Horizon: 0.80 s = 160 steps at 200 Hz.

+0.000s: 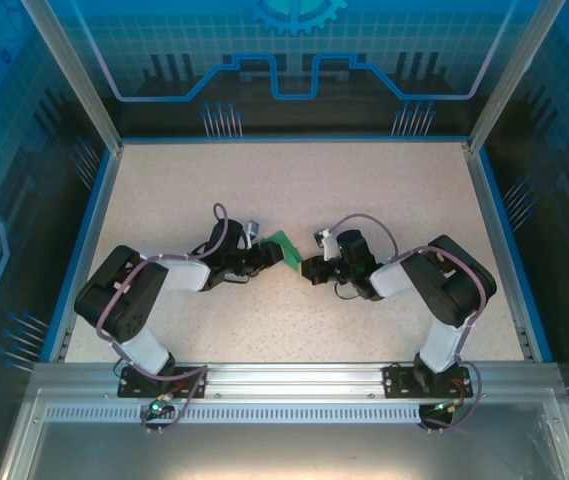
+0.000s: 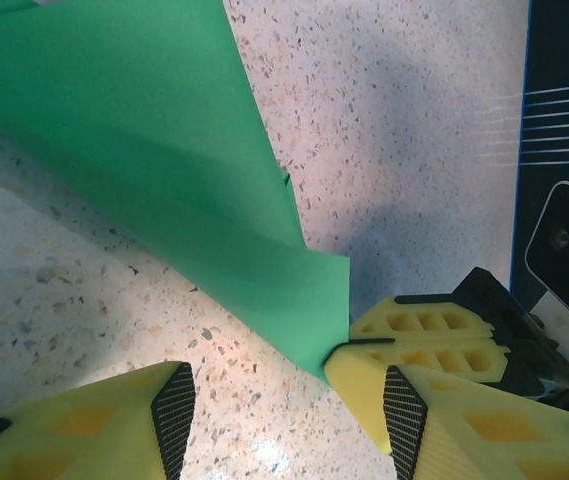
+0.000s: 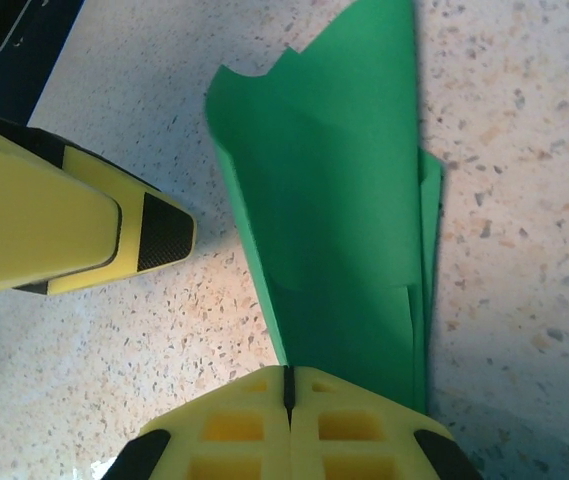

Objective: Fold a paper plane with a square sheet of paper (pick it up from the middle)

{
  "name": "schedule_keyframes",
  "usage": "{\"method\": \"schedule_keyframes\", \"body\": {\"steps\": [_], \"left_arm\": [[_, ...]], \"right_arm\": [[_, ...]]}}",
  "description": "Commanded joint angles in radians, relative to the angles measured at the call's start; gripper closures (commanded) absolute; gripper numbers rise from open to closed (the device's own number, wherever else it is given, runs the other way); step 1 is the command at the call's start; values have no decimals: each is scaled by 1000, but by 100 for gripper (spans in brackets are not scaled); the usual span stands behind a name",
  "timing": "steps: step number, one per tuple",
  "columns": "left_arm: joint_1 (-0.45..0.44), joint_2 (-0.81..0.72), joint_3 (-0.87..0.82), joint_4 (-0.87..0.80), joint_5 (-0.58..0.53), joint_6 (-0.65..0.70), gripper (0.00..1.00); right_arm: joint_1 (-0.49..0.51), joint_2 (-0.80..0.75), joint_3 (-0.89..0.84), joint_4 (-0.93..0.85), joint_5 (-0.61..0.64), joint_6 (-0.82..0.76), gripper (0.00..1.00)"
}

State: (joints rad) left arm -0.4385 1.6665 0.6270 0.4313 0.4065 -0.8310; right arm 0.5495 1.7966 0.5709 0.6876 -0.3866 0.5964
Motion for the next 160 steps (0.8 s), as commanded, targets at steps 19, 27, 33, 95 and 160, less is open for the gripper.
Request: {"method": "schedule_keyframes", "body": {"steps": [19,27,33,95,160], "left_arm": [[-21,31,54,10,-47,52,44],[-23,36,56,9,-53,55,45],[-25,39,58,8,-59,56,45],[-37,66,73,26,-67,51,45],[-66,78,143,-55,-105,-152,31]], "right_arm": [[-38,40,-22,49,-20,121,100],[-43,43,-25,55,-19,134,100],[-45,45,-27,58,-18,143,100],[-66,31,-30,90,-57,195,100],[-57,32,-11,32,-74,115,100]]}}
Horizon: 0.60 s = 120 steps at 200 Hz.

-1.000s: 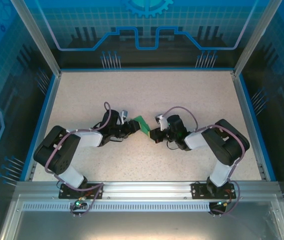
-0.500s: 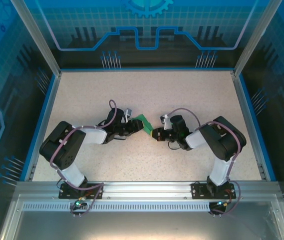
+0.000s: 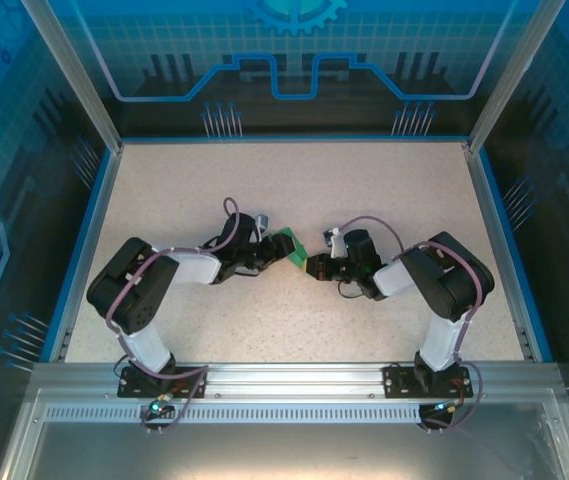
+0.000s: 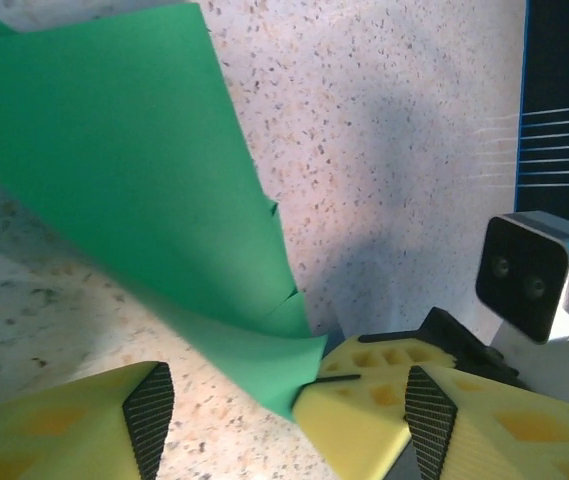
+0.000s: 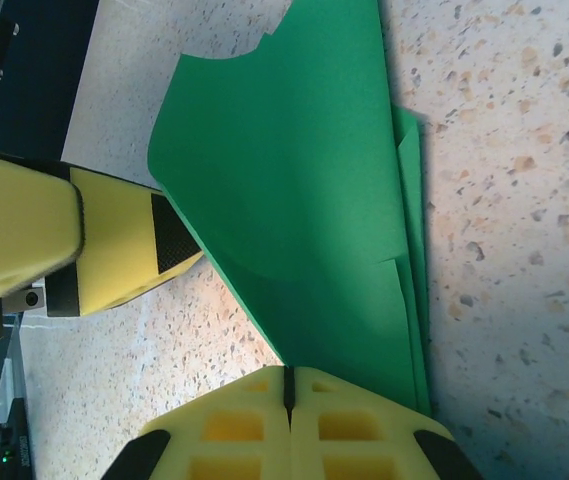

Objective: Fold a paper plane with a square sheet of paper (pick it up from the middle)

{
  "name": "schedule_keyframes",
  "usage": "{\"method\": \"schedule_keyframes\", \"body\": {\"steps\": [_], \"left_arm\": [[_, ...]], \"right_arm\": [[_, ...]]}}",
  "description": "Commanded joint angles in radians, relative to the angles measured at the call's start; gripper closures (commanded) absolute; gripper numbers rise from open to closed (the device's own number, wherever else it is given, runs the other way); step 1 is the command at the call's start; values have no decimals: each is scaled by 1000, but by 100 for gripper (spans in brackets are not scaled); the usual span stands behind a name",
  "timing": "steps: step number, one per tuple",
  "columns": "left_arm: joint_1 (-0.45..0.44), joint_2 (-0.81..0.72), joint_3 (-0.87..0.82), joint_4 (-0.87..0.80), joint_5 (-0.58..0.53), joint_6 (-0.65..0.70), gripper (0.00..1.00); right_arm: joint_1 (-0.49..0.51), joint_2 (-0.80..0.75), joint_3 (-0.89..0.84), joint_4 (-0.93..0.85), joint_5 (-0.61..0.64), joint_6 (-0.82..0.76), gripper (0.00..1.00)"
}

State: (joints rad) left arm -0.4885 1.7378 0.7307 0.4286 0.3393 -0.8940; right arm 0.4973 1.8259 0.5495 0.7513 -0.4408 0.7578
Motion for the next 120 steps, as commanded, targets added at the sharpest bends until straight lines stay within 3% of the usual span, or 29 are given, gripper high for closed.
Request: {"method": "schedule_keyframes", "body": {"steps": [1,50,120], "left_arm": [[-17,7,40,-56,-39,-91,31],[-82,0,187,-444,-190,-120,34],[-99,54,300,-660,-277,-143,53]], "right_arm": [[-4,3,11,-33,-20,-48,100],[19,-7,22,-69,-3,-111,100],[42,-26,27,-90,19,-170,100]]}}
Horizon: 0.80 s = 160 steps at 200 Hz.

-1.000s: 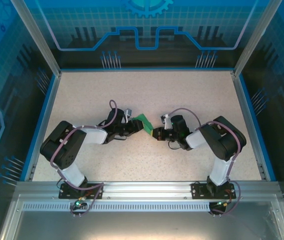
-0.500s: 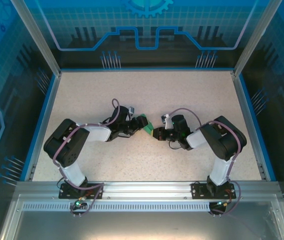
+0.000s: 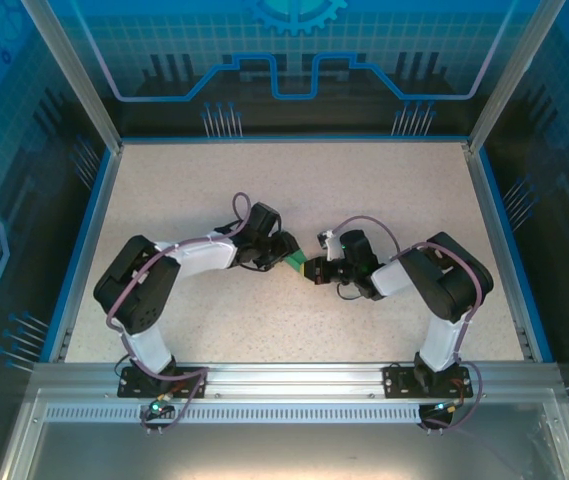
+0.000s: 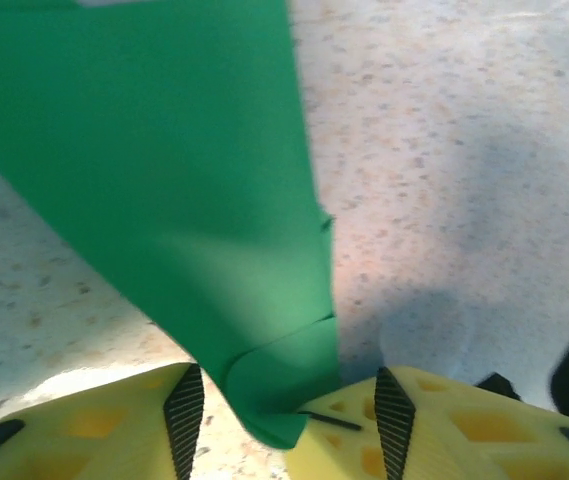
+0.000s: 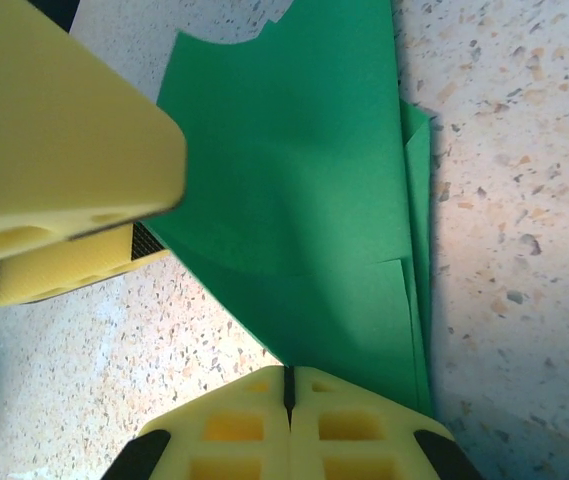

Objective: Fold a paper plane with a square sheet of paper (pick it up from the middle)

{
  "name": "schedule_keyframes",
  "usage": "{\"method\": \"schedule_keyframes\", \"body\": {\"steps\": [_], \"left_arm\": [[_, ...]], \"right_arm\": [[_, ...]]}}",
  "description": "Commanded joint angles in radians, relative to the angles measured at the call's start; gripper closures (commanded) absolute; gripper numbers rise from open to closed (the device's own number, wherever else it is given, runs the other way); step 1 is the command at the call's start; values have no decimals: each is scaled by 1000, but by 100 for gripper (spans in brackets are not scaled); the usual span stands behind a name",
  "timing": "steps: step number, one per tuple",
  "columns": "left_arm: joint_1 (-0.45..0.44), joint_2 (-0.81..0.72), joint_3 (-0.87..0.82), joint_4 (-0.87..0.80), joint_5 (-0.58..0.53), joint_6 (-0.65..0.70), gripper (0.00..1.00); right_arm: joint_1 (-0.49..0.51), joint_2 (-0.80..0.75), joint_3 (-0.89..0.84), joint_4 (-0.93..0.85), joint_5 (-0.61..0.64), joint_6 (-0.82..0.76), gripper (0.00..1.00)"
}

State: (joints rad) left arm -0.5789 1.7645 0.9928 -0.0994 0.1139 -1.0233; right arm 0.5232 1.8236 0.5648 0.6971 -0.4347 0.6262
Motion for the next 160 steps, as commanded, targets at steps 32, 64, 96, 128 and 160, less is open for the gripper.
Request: {"method": "schedule_keyframes", "body": {"steps": [32,64,96,128,160], "left_arm": [[-7,27,48,-154,-50,-23,63],[-9,23,53,-160,-46,-52,75],[-9,14,49,-156,-45,-80,77],[-10,20,53,-158,-41,-87,77],[-9,24,68,-173,-42,-84,76]], "right_arm": [[21,-37,15,-51,17,-64,100],[35,-62,25,-86,25,-122,96],[54,-90,38,-140,45,-199,82],[82,-128,61,-215,102,-300,65],[124,-141,98,-282,172,-415,58]]}}
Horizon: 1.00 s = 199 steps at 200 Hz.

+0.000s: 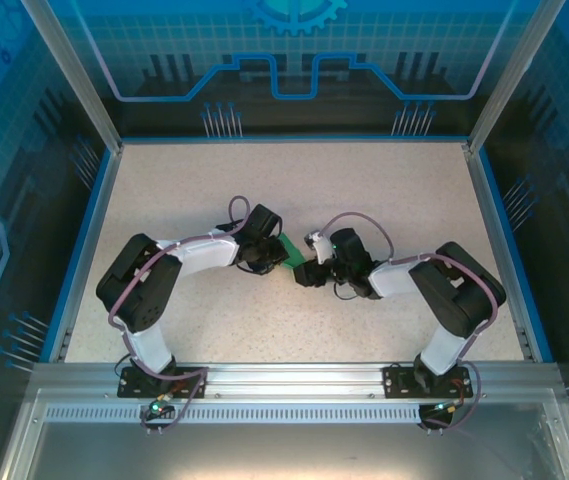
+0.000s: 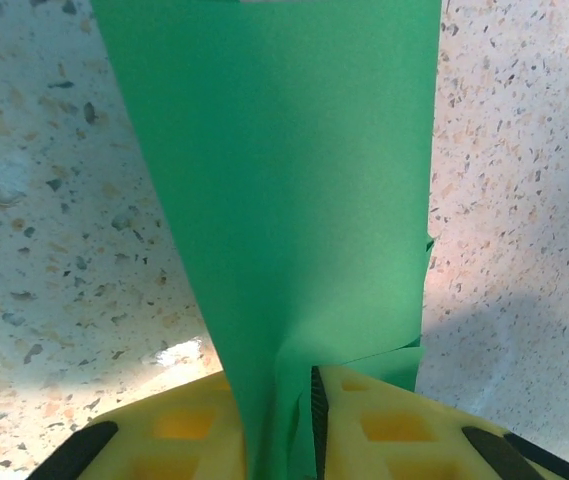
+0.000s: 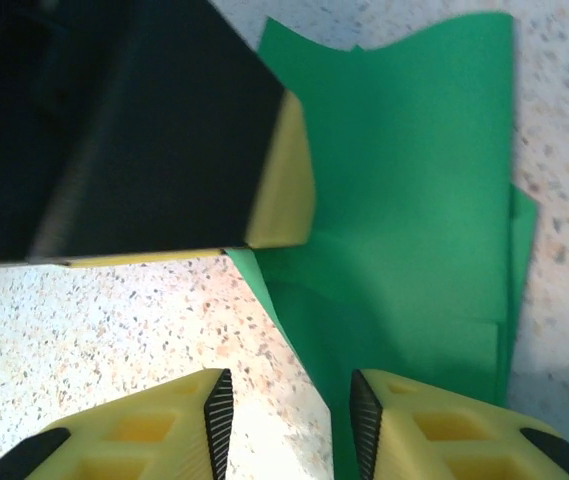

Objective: Fold a paper plane with a square sheet of paper (pick it up from the middle)

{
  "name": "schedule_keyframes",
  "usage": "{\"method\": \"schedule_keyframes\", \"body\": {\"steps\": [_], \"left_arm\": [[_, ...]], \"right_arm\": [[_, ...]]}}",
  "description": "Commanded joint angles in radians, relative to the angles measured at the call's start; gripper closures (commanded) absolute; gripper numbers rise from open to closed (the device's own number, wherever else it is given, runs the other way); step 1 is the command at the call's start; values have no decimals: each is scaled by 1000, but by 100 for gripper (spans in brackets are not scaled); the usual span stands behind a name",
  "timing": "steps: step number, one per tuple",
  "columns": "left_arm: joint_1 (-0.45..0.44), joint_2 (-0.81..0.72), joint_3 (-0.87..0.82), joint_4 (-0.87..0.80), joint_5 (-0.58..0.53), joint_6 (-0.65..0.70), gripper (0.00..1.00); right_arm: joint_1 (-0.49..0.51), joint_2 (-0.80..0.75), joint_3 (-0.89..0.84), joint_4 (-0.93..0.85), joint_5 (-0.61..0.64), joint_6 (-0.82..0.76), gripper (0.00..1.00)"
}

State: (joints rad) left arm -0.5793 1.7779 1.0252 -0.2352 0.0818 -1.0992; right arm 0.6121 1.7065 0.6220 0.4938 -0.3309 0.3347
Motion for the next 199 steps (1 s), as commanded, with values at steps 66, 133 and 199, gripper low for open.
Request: {"method": "schedule_keyframes", "body": {"steps": [66,133,199], "left_arm": [[-9,16,48,-52,-8,-4,75],[-8,12,55,-64,-9,-1,75],[7,-49,45,-87,-33,16,69]], "right_arm": [[58,21,67,-83,170,-227,52],[73,114,115,-86,175,-259,53],[22,135,86,10,18,-119,96]]}}
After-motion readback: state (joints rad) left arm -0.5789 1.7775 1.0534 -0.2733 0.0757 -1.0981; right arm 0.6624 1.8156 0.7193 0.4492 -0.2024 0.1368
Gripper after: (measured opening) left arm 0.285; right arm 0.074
